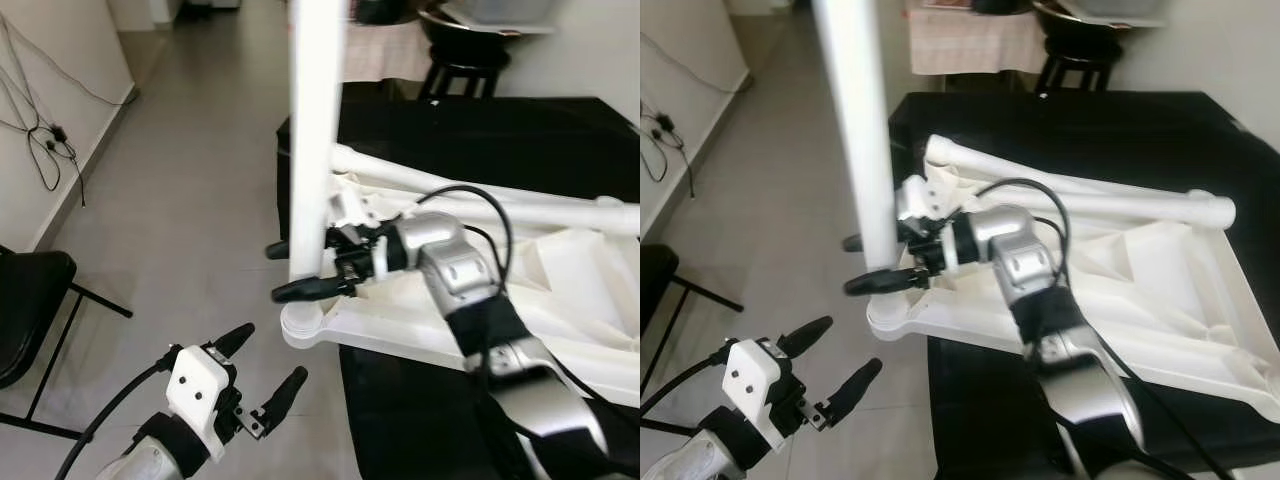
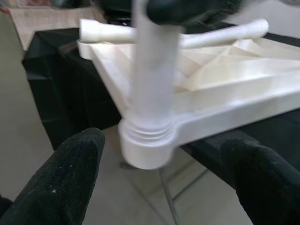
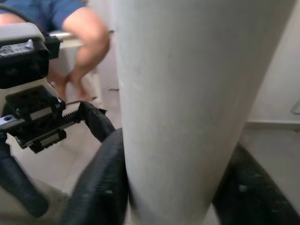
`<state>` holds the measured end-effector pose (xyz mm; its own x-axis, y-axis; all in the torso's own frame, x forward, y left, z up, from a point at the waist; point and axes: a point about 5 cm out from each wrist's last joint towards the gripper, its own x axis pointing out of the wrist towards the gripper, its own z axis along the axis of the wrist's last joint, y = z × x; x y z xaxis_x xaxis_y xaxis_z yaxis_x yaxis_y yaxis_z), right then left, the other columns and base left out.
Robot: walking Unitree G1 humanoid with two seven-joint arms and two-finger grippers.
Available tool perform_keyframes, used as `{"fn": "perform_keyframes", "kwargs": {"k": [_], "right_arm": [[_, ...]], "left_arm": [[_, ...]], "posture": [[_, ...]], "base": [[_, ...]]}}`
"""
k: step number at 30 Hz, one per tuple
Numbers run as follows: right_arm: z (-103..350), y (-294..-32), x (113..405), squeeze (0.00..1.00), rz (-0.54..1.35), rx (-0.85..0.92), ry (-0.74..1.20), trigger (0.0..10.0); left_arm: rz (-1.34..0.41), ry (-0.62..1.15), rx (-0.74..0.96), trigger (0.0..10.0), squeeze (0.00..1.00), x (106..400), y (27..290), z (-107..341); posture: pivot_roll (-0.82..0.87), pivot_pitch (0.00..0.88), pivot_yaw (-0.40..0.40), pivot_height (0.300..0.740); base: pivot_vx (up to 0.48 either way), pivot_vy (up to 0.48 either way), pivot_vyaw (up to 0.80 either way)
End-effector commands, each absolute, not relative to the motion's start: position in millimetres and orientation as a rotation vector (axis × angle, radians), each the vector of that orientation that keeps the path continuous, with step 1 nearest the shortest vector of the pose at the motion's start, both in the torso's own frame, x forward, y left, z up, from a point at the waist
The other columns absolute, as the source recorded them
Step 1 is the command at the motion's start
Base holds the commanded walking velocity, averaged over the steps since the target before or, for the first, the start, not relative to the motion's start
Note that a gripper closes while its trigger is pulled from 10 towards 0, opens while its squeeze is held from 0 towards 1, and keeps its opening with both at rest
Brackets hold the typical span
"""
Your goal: Building children table
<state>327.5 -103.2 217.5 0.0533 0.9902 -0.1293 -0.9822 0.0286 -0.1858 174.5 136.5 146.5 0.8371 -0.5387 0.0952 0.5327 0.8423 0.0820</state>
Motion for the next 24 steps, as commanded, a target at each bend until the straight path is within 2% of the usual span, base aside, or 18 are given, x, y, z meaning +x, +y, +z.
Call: {"fn": "perform_keyframes", "kwargs": {"k": [1,2,3,4,6,7,8,9,11,12,13,14,15,17,19,24], "right_arm": [[206.9,-121.9,327.3,0.0,1.32,-0.239,0.021,0.0],[188.5,-121.5,322.9,0.0,1.145,-0.22,0.085,0.0],[188.5,-121.5,322.9,0.0,1.145,-0.22,0.085,0.0],[176.9,-121.6,319.1,0.0,1.027,-0.213,0.125,0.0],[176.9,-121.6,319.1,0.0,1.027,-0.213,0.125,0.0],[161.0,-124.4,317.5,0.0,0.801,-0.19,0.197,0.0],[161.0,-124.4,317.5,0.0,0.801,-0.19,0.197,0.0],[148.0,-140.6,312.4,0.0,0.545,-0.175,0.255,0.0],[148.0,-140.6,312.4,0.0,0.545,-0.175,0.255,0.0],[145.2,-162.3,311.6,0.0,0.351,-0.18,0.279,0.0],[145.2,-162.3,311.6,0.0,0.351,-0.18,0.279,0.0],[152.0,-188.8,317.0,0.0,0.204,-0.212,0.272,0.0],[160.7,-205.1,321.5,0.0,0.141,-0.235,0.251,0.0],[160.7,-205.1,321.5,0.0,0.141,-0.235,0.251,0.0],[181.8,-230.6,334.6,0.0,0.059,-0.275,0.198,0.0],[198.5,-235.6,338.3,0.0,-0.03,-0.287,0.163,0.0]], "left_arm": [[-0.561,-0.107,0.045,10.0,0.0,174.4,138.1,145.3],[-0.562,-0.107,0.048,10.0,0.0,175.0,139.4,145.1],[-0.562,-0.107,0.048,10.0,0.0,175.0,139.4,145.1],[-0.563,-0.107,0.05,10.0,0.0,175.4,140.3,145.0],[-0.563,-0.107,0.05,10.0,0.0,175.4,140.3,145.0],[-0.563,-0.107,0.053,10.0,0.0,175.8,141.1,145.0],[-0.563,-0.107,0.053,10.0,0.0,175.8,141.1,145.0],[-0.562,-0.107,0.058,10.0,0.0,176.4,141.8,144.7],[-0.562,-0.107,0.058,10.0,0.0,176.4,141.8,144.7],[-0.56,-0.106,0.062,10.0,0.0,176.7,142.0,144.4],[-0.56,-0.106,0.062,10.0,0.0,176.7,142.0,144.4],[-0.559,-0.107,0.065,10.0,0.0,176.7,142.2,144.3],[-0.559,-0.107,0.066,10.0,0.0,176.7,142.2,144.2],[-0.559,-0.107,0.066,10.0,0.0,176.7,142.2,144.2],[-0.549,-0.11,0.065,10.0,0.0,176.4,142.6,144.4],[-0.544,-0.11,0.065,10.0,0.0,176.2,142.9,144.6]], "posture": [[-0.07,0.123,-0.088,0.74],[-0.07,0.119,-0.089,0.74],[-0.07,0.119,-0.089,0.74],[-0.07,0.119,-0.089,0.74],[-0.07,0.119,-0.089,0.74],[-0.08,0.12,-0.086,0.74],[-0.08,0.12,-0.086,0.74],[-0.07,0.114,-0.088,0.74],[-0.07,0.114,-0.088,0.74],[-0.07,0.113,-0.094,0.74],[-0.07,0.113,-0.094,0.74],[-0.07,0.113,-0.104,0.74],[-0.07,0.113,-0.104,0.74],[-0.07,0.113,-0.104,0.74],[-0.07,0.114,-0.107,0.74],[-0.07,0.115,-0.105,0.74]], "base": [[0.0,0.0,0.0],[0.0,0.0,0.0],[0.0,0.0,0.0],[0.0,0.0,0.0],[0.0,0.0,0.0],[0.0,0.0,0.0],[0.0,0.0,0.0],[0.0,0.0,0.0],[0.0,0.0,0.0],[0.0,0.0,0.0],[0.0,0.0,0.0],[0.0,0.0,0.0],[0.0,0.0,0.0],[0.0,0.0,0.0],[0.0,0.0,0.0],[0.0,0.0,0.0]]}}
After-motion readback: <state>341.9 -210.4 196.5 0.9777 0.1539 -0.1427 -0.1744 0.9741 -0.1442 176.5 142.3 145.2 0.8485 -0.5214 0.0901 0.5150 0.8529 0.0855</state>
